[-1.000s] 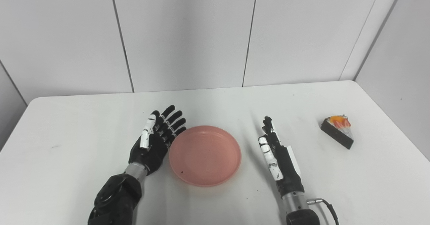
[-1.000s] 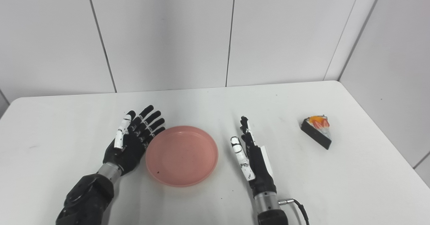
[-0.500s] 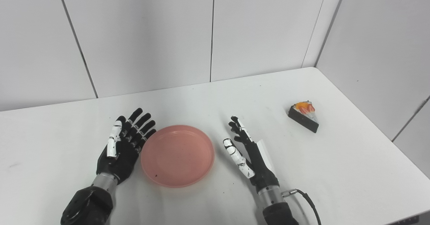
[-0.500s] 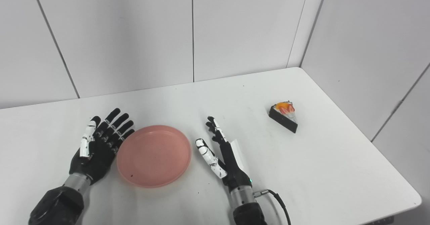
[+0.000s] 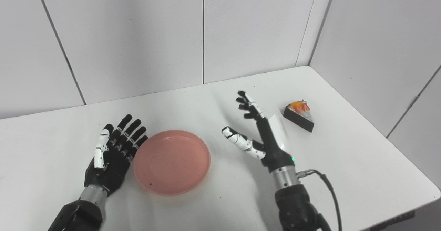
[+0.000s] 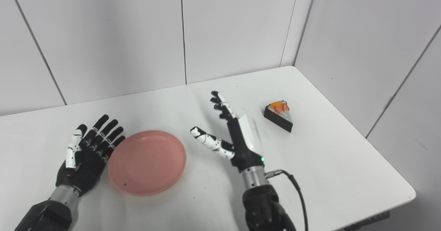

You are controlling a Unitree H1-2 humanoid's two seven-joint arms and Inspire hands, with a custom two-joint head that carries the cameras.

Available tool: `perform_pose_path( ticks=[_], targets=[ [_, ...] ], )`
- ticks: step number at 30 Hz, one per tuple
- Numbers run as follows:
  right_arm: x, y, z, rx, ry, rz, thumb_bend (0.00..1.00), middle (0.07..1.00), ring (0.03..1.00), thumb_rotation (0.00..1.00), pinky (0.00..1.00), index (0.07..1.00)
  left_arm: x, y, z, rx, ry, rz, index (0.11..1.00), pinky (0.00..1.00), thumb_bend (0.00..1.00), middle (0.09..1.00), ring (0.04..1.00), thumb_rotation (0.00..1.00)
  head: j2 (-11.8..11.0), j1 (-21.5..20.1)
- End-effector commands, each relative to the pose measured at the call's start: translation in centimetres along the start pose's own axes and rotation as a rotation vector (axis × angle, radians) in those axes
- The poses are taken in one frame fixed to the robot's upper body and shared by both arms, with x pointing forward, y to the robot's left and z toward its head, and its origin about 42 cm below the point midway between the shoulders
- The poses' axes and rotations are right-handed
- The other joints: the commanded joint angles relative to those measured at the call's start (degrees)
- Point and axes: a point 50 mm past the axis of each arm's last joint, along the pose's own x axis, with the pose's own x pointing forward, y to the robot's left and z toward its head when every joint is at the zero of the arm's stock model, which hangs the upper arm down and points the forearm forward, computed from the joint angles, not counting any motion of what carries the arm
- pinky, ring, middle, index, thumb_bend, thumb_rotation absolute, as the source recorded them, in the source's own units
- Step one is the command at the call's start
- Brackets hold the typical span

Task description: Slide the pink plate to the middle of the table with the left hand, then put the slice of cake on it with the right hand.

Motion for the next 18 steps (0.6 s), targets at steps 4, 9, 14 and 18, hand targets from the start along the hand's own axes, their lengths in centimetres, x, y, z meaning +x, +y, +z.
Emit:
perform_pose_path(
  ticks=[4,9,14,18],
  targets=[
    [1.9,-2.2,1.9,-0.030,-0.084,-0.062,0.83,0.850,0.801,0.80,0.74,0.895,-1.5,2.0,-2.3,-0.022,0.103,0.073,0.913,0.92,0.41,0.916,0.909,1.00,-0.2,-1.0],
    [2.5,-3.5,2.4,-0.080,-0.097,-0.084,0.86,0.846,0.802,0.77,0.74,0.896,-1.6,2.2,-2.2,-0.021,0.100,0.072,0.910,0.91,0.41,0.912,0.905,1.00,-0.4,-2.0],
    [3.4,-4.9,2.5,-0.089,-0.107,-0.118,0.89,0.849,0.804,0.71,0.76,0.899,-1.7,2.6,-2.1,-0.027,0.099,0.071,0.908,0.91,0.40,0.911,0.907,1.00,-0.6,-3.1],
    [4.3,-6.6,2.2,-0.129,-0.115,-0.148,0.90,0.860,0.812,0.68,0.77,0.906,-1.8,3.0,-2.1,-0.019,0.099,0.071,0.908,0.91,0.41,0.909,0.907,1.00,-0.7,-3.5]
  ],
)
